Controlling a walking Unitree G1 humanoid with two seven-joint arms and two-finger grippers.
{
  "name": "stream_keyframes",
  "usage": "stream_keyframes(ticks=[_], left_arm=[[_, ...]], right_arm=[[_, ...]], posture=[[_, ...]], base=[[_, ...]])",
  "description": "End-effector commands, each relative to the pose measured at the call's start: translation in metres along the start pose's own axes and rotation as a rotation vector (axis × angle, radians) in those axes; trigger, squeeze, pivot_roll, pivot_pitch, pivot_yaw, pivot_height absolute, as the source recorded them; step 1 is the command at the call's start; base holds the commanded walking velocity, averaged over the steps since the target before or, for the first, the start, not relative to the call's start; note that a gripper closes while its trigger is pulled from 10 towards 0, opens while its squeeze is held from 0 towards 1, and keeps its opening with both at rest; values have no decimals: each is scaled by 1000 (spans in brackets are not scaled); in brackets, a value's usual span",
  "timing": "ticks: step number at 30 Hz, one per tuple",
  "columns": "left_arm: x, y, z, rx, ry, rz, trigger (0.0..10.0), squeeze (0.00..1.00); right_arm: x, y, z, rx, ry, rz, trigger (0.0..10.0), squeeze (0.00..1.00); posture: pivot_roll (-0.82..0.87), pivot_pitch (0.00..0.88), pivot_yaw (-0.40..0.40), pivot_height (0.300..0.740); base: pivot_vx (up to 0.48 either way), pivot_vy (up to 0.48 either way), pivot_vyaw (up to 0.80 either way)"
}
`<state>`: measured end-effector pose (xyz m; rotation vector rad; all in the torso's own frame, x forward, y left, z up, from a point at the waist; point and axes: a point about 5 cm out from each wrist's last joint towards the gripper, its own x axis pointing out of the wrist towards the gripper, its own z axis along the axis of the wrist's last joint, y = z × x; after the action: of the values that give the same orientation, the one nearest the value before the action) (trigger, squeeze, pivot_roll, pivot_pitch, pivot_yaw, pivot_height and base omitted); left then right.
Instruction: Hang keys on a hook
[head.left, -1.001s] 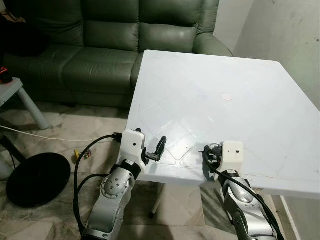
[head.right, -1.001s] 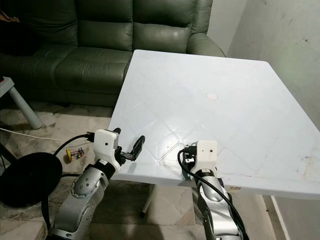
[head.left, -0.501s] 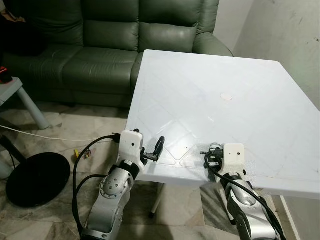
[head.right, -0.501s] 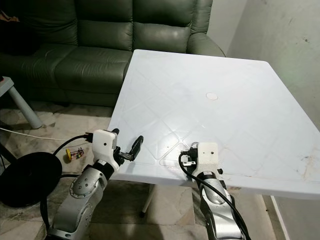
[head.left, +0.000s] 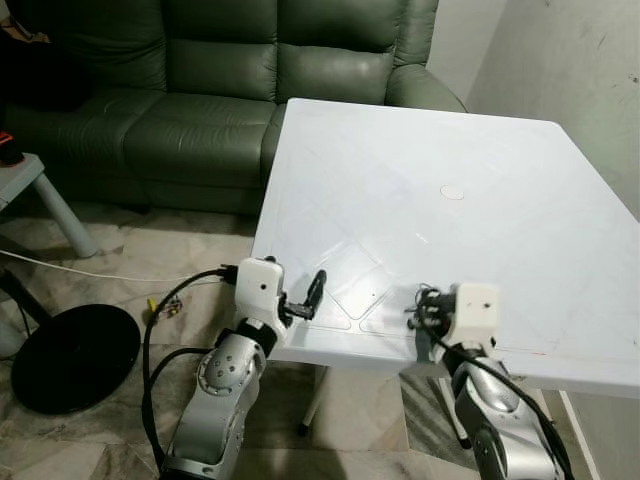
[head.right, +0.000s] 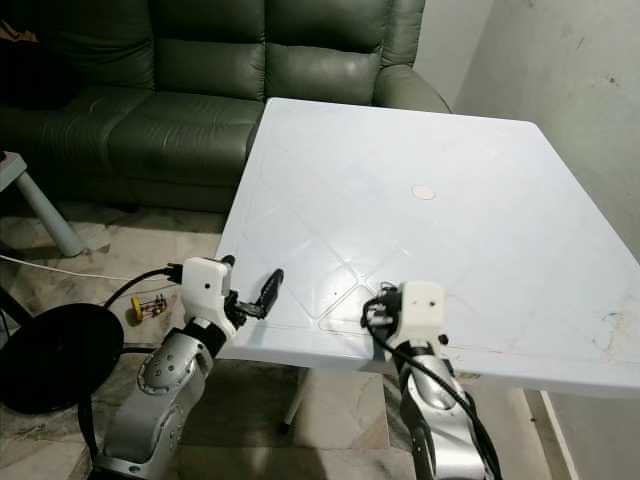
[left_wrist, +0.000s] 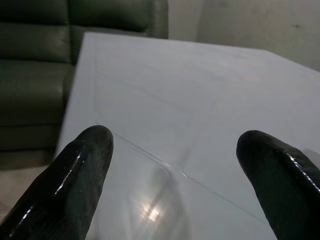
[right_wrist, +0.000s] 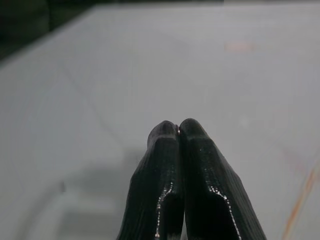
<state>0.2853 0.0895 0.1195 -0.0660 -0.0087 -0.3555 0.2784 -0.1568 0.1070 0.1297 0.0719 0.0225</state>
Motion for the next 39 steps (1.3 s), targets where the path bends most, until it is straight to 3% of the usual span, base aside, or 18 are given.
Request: stream_keyframes(ticks=[1, 2, 3, 4, 8, 11, 17, 27, 28, 39], left_arm=[[2, 1, 2, -9, -5, -2, 10000, 0], [5, 4, 4, 3, -14, 11, 10000, 0], [6, 6, 6, 11, -20, 21, 10000, 0], [9, 9, 8, 20, -31, 32, 10000, 0], [16, 16, 16, 34, -52, 51, 10000, 0], [24, 23, 28, 58, -99, 73, 10000, 0], [25, 31, 40, 2, -156, 54, 10000, 0], [33, 46, 44, -2, -201, 164, 10000, 0], [34, 47, 44, -12, -200, 166, 10000, 0], [39, 45, 37, -36, -180, 152, 10000, 0]], right_arm=[[2, -3, 12, 25, -47, -20, 3843, 0], [4, -3, 19, 40, -85, -22, 6902, 0], [6, -3, 24, 45, -115, -22, 6902, 0], [8, -3, 31, 39, -158, -8, 10000, 0], [14, -4, 47, 72, -249, 26, 10000, 0], [13, -5, 62, 29, -359, 84, 10000, 0], [7, -5, 67, -31, -412, 131, 10000, 0], [6, 0, 55, 9, -392, 124, 10000, 0], [9, 1, 52, -30, -358, 111, 10000, 0], [18, 2, 45, -95, -304, 120, 10000, 0]], posture=[[57, 70, -79, 740], [58, 64, -77, 740], [58, 64, -77, 740], [58, 58, -75, 740], [60, 52, -75, 740], [58, 41, -74, 740], [53, 16, -81, 740], [52, 1, -90, 740], [45, 3, -82, 740], [41, 22, -65, 740]], base=[[0, 0, 0], [0, 0, 0], [0, 0, 0], [0, 0, 0], [0, 0, 0], [0, 0, 0], [0, 0, 0], [0, 0, 0], [0, 0, 0], [0, 0, 0]])
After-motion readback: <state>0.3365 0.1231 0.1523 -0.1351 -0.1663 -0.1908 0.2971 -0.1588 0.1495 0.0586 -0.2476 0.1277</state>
